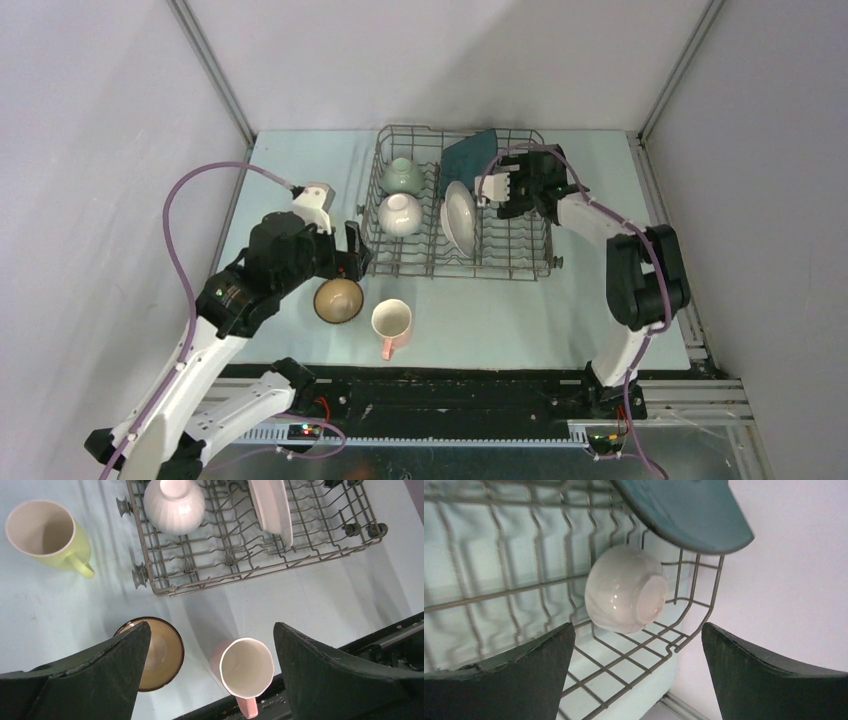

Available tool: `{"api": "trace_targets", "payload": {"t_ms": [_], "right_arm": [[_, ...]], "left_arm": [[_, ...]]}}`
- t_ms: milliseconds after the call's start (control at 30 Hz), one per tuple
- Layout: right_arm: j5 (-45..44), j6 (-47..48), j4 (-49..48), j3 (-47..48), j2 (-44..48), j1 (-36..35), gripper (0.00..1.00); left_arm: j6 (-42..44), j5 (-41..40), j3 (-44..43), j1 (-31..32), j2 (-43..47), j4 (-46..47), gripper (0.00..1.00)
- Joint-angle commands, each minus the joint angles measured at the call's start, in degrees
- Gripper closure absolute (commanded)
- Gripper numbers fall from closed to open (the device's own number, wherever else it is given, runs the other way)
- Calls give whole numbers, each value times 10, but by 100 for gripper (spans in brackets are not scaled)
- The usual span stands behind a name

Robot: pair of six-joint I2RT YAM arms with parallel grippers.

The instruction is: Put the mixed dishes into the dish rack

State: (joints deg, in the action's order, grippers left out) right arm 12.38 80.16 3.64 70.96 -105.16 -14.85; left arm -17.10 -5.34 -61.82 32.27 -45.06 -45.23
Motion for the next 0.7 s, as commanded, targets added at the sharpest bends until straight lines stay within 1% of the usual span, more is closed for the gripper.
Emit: {"api": "trace_targets", "payload": {"t_ms": [0, 67, 133, 200, 267, 333, 367, 400, 433, 467, 500, 533, 567, 600, 633, 667], "right_arm": [[4, -29, 59, -44, 77, -38, 1], [-13, -50, 52, -71, 109, -56, 1], [-37, -85, 52, -89, 139, -76, 0], [-65, -122, 72, -93, 168, -94, 0], [-99, -181, 93, -93, 192, -117, 0], [-129, -227, 119, -93, 214, -144, 1], [-155, -242, 129, -97, 226, -167, 0], [-166, -273, 129, -101, 232, -190, 0], [-188, -288, 124, -112, 246, -203, 0], [-193, -316, 122, -118, 252, -224, 1], [-201, -331, 119, -129, 269, -235, 1], [-205, -369, 115, -138, 287, -253, 1], [-217, -394, 114, -141, 296, -261, 0], [-223, -443, 108, -147, 315, -274, 0], [-251, -472, 101, -149, 322, -278, 1], [-270, -533, 84, -151, 337, -290, 1]], "left_arm": [[-15, -17, -25, -3, -14, -44, 0], [-21, -33, -24, -3, -18, -60, 0], [-25, -31, -17, -4, -19, -68, 0], [-30, -22, -8, -5, -20, -70, 0], [-35, -22, -1, -5, -26, -80, 0], [-50, -56, 10, -7, -33, -88, 0], [-68, -93, 13, -12, -37, -90, 0], [-78, -110, 29, -16, -37, -77, 0], [-92, -118, 40, -31, -36, -66, 0], [-109, -105, 61, -41, -35, -38, 0], [-120, -96, 74, -63, -33, -24, 0], [-142, -74, 95, -88, -32, 3, 0], [-152, -63, 107, -100, -30, 15, 0], [-172, -45, 128, -127, -29, 34, 0], [-181, -37, 137, -140, -26, 41, 0], [-196, -26, 154, -164, -24, 55, 0]]}}
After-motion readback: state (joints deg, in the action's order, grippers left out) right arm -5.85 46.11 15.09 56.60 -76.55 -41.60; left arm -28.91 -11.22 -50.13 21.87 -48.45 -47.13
